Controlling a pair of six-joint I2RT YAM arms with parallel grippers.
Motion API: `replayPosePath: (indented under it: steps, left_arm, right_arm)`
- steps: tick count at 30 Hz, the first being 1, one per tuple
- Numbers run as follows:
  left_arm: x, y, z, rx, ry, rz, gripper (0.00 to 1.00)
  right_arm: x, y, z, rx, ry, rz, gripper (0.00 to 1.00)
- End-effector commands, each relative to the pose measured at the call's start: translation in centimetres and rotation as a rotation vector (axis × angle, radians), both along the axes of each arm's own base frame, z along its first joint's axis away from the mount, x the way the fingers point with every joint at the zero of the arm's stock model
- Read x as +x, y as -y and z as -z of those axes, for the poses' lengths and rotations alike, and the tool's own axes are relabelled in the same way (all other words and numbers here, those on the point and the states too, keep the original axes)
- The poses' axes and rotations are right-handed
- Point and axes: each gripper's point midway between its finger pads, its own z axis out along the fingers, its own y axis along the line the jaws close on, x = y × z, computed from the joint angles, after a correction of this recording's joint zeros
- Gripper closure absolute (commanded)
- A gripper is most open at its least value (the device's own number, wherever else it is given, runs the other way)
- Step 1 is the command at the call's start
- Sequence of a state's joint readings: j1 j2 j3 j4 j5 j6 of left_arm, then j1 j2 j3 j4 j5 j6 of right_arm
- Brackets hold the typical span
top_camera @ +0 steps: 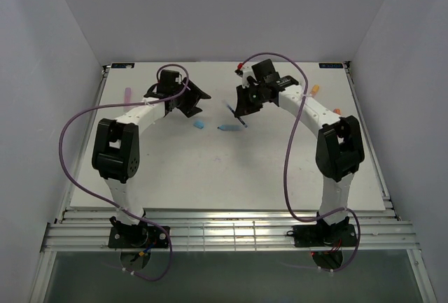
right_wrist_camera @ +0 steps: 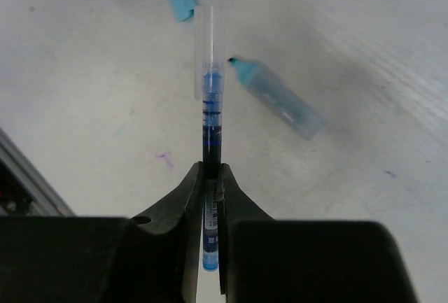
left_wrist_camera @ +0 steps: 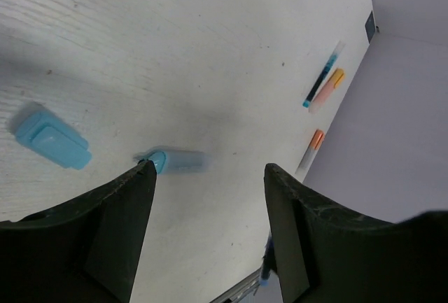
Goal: Open the pen caps
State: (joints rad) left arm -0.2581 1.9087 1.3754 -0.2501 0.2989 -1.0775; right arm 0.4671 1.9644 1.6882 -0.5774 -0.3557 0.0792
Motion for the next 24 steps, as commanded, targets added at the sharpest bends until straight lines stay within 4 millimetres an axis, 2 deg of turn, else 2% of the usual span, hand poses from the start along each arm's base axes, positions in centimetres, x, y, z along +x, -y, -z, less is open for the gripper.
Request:
replayPosePath:
  steps: [1,3,6,10,14,15,20,24]
  left_arm:
    - [-0.2,2.3,-6.0,-0.071,0.168,0.075,0.27]
    - [-0.4,2.6,-6.3,-0.073,0.176,0.083,0.28]
    - [-1.0,3.2,-6.6,-0.081,0.18,0.095,0.29]
    - [-2.3,3.5,-6.5,-0.087,0.177,0.107,0.29]
    - [-3.4,3.4,-6.5,-0.078,0.179,0.117,0.31]
    - [-3.9,3.3,-5.9,-0.075,0.167,0.118,0.32]
    - [-4.4,3.4,-5.8,-0.079,0.157,0.122,0.35]
    - [-4.4,4.2,-6.1,-0.083,0.166,0.139,0.39]
  right_arm:
    - [-3.3,-3.3,-1.8,0.123,-0.05,-0.05,0.92]
    - [-4.3,-4.6,-2.4,0.159,-0.061,-0.078,0.92]
    - [-4.3,-5.4,-3.0,0.177,-0.067,-0.092,0.92]
    - [-4.2,-5.8,-3.7,0.205,-0.068,-0.095,0.92]
    - [-4.2,-5.9,-3.5,0.211,-0.077,-0.088,0.92]
    - [-4.2,-6.0,-3.5,0.214,-0.079,-0.088,0.92]
    - [-4.2,-6.3,-3.6,0.234,-0.091,-0.084,0.92]
    - [-4.2,-6.8,-3.7,0.263,-0.104,-0.089,0.92]
